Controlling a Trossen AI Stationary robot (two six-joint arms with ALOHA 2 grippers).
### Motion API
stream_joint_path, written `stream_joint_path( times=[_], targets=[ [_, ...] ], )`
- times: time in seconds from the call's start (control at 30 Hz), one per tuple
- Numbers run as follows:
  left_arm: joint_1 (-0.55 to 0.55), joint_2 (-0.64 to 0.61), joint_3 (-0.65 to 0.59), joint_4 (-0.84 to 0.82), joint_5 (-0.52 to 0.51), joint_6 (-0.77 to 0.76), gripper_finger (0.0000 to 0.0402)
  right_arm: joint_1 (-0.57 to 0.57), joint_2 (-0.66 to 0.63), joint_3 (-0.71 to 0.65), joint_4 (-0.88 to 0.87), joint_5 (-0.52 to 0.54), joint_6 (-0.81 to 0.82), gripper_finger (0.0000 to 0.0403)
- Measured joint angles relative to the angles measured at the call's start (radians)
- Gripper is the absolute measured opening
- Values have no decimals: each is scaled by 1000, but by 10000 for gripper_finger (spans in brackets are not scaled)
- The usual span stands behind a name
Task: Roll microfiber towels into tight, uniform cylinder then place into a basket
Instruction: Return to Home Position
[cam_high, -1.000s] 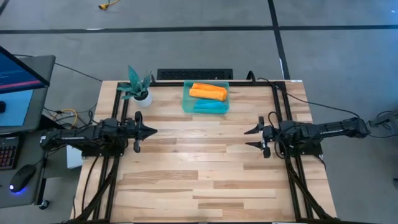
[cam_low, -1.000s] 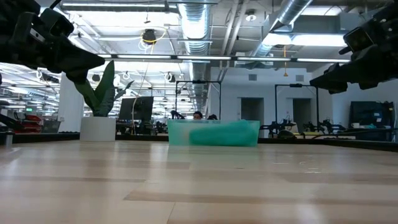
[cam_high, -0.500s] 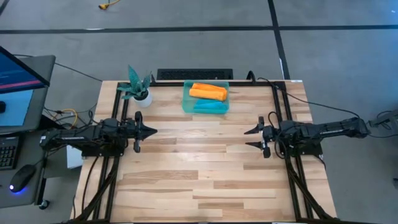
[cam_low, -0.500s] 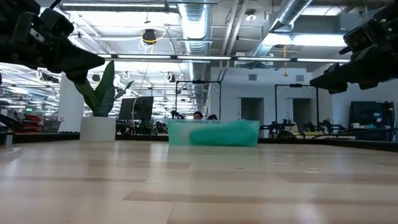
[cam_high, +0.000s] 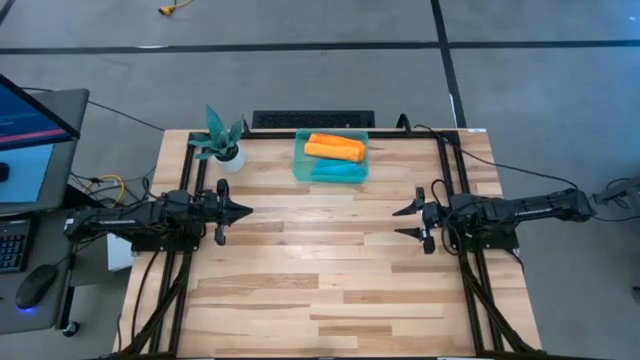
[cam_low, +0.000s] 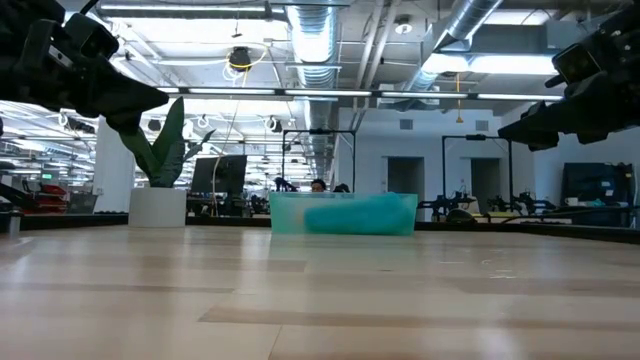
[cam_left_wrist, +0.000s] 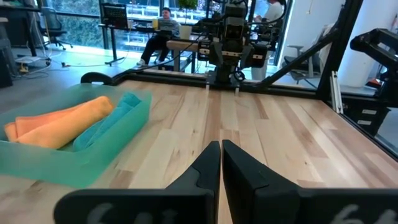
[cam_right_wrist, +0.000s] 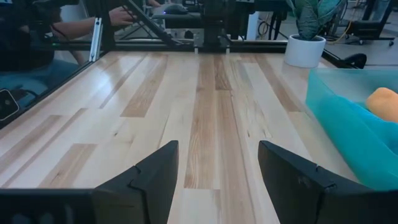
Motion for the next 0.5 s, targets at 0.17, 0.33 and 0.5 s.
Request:
stream_joint_path(
  times=[0.17, 0.33, 0.5],
  targets=[
    [0, 0, 0, 0, 0, 3, 7, 0, 0, 0, 0, 0, 0, 244],
    [0, 0, 0, 0, 0, -1, 7, 0, 0, 0, 0, 0, 0, 244],
    [0, 0, 0, 0, 0, -2, 7, 0, 0, 0, 0, 0, 0, 244]
  ],
)
